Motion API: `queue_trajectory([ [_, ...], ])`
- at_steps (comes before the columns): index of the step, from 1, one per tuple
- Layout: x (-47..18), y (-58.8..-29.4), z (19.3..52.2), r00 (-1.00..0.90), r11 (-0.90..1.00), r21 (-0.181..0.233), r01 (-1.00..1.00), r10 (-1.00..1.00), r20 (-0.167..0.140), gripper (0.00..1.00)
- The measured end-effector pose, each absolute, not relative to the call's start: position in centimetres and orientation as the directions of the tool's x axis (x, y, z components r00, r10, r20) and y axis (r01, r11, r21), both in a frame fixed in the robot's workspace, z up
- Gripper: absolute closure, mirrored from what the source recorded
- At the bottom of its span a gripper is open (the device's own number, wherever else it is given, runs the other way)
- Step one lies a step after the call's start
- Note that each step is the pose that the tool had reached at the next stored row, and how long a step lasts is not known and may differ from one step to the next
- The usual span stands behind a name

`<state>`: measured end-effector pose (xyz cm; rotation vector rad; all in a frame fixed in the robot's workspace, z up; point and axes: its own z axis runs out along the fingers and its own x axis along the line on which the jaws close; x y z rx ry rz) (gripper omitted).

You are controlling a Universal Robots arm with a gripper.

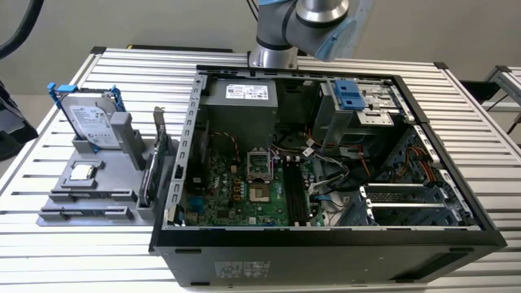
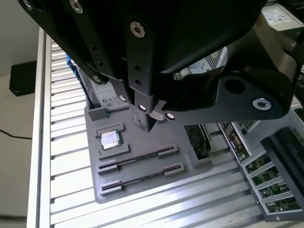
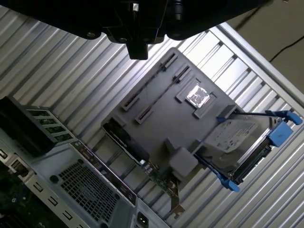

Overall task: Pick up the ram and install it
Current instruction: 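Pick up the ram and move it above insertion slot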

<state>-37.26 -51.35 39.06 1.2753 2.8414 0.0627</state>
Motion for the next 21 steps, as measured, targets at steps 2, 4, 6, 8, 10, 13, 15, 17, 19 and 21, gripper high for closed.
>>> queue_trajectory([
  [2, -37.26, -51.35, 39.06, -0.65, 0.65, 0.047, 0.759, 0.76, -0.008, 1.0],
  [4, -37.26, -51.35, 39.06, -0.637, 0.636, 0.048, 0.77, 0.771, -0.008, 1.0],
  [6, -37.26, -51.35, 39.06, -0.622, 0.622, 0.048, 0.782, 0.783, -0.008, 1.0],
  [8, -37.26, -51.35, 39.06, -0.608, 0.607, 0.047, 0.793, 0.794, -0.008, 1.0],
  [10, -37.26, -51.35, 39.06, -0.593, 0.593, 0.048, 0.804, 0.805, -0.008, 1.0],
  [13, -37.26, -51.35, 39.06, -0.571, 0.571, 0.047, 0.82, 0.821, -0.008, 1.0],
  [15, -37.26, -51.35, 39.06, -0.556, 0.556, 0.048, 0.83, 0.831, -0.008, 1.0],
  [17, -37.26, -51.35, 39.06, -0.542, 0.541, 0.048, 0.839, 0.841, -0.008, 1.0],
  [19, -37.26, -51.35, 39.06, -0.526, 0.526, 0.047, 0.849, 0.851, -0.008, 1.0],
  [21, -37.26, -51.35, 39.06, -0.511, 0.511, 0.047, 0.858, 0.859, -0.008, 1.0],
])
